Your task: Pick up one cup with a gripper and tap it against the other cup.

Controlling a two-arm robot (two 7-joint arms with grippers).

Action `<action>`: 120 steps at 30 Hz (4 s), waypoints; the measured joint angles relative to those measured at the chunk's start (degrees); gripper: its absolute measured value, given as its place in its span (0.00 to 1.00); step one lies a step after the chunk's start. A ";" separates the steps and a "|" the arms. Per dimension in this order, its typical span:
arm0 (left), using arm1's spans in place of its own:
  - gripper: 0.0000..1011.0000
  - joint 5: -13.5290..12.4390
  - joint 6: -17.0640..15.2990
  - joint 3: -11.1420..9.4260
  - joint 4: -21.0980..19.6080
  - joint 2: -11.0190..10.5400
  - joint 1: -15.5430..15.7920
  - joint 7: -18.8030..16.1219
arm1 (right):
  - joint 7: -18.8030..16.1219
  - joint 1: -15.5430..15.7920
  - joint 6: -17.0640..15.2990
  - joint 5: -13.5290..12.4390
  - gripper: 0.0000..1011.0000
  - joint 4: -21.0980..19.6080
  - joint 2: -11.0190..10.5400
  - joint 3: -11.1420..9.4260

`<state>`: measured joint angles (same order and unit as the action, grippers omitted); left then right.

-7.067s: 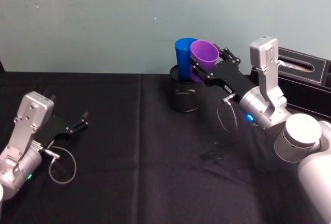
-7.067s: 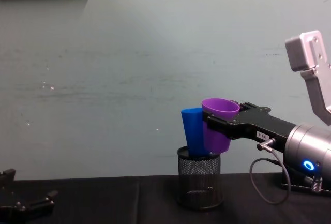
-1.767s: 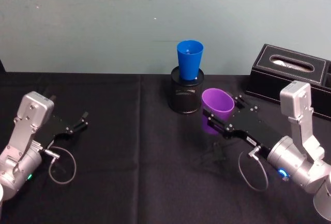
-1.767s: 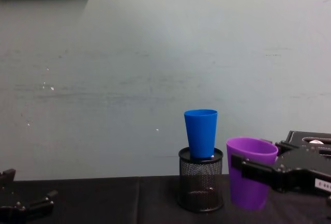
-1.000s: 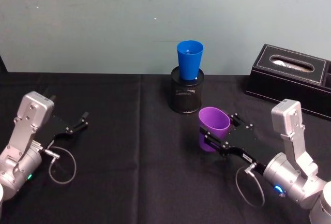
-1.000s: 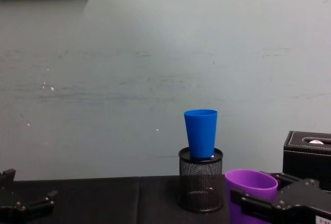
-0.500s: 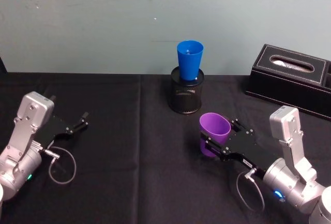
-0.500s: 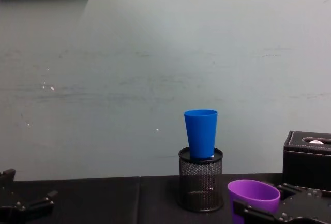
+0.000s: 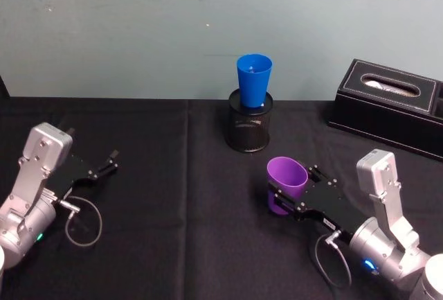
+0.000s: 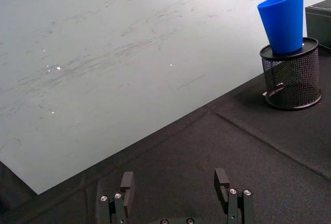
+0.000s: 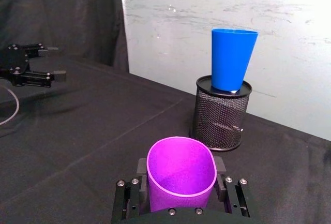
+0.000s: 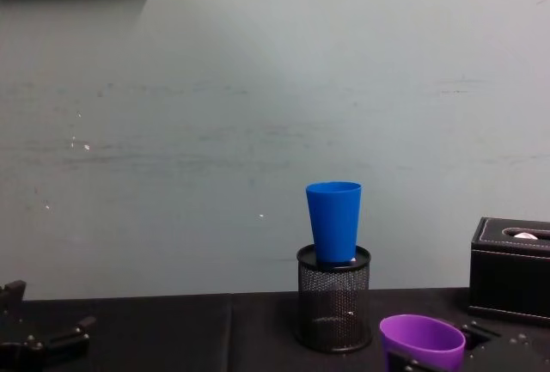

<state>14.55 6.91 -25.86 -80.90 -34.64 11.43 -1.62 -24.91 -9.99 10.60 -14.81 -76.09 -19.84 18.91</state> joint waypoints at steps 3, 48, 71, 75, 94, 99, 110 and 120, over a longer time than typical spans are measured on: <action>1.00 0.00 0.00 0.00 0.00 0.00 0.00 0.00 | -0.22 -0.12 0.27 0.26 0.73 0.37 0.11 0.14; 1.00 0.00 0.00 0.00 0.00 0.00 0.00 0.00 | -0.89 -0.89 0.72 1.33 0.73 1.86 0.55 0.59; 1.00 0.00 0.00 0.00 0.00 0.00 0.00 0.00 | -0.88 -0.86 0.72 1.29 0.73 1.77 0.55 0.57; 1.00 0.00 0.00 0.00 0.00 0.00 0.00 0.00 | -0.88 -0.86 0.72 1.29 0.73 1.77 0.55 0.57; 1.00 0.00 0.00 0.00 0.00 0.00 0.00 0.00 | -0.88 -0.86 0.72 1.29 0.73 1.77 0.55 0.57; 1.00 0.00 0.00 0.00 0.00 0.00 0.00 0.00 | -0.88 -0.87 0.72 1.29 0.73 1.77 0.55 0.58; 1.00 0.00 0.00 0.00 0.00 0.00 0.00 0.00 | -0.88 -0.86 0.72 1.29 0.73 1.77 0.55 0.58; 1.00 0.00 0.00 0.00 0.00 0.00 0.00 0.00 | -0.88 -0.87 0.72 1.29 0.73 1.77 0.55 0.58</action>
<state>14.55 6.91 -25.86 -80.90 -34.64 11.43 -1.62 -25.78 -10.85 11.31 -13.52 -74.32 -19.29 19.49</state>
